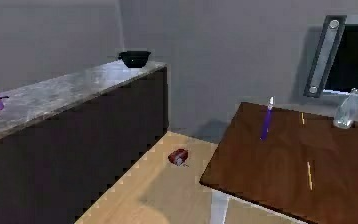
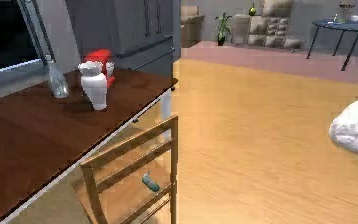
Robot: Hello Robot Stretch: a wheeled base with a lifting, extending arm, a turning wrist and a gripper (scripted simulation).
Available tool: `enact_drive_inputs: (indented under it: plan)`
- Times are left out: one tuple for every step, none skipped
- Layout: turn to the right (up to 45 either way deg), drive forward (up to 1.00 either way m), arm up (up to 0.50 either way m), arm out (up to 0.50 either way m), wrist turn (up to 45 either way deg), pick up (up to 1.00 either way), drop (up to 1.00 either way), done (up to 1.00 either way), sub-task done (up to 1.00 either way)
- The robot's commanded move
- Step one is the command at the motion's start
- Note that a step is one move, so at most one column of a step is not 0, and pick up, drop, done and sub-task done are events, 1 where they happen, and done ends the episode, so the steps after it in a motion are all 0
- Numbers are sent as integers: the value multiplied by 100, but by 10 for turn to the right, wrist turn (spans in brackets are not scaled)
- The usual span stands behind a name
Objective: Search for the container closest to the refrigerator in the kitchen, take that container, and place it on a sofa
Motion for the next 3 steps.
enact_drive_inputs:
  plan:
    - [450,0,0,0,0,0,0,0,0]
    - [450,0,0,0,0,0,0,0,0]
    - [360,0,0,0,0,0,0,0,0]
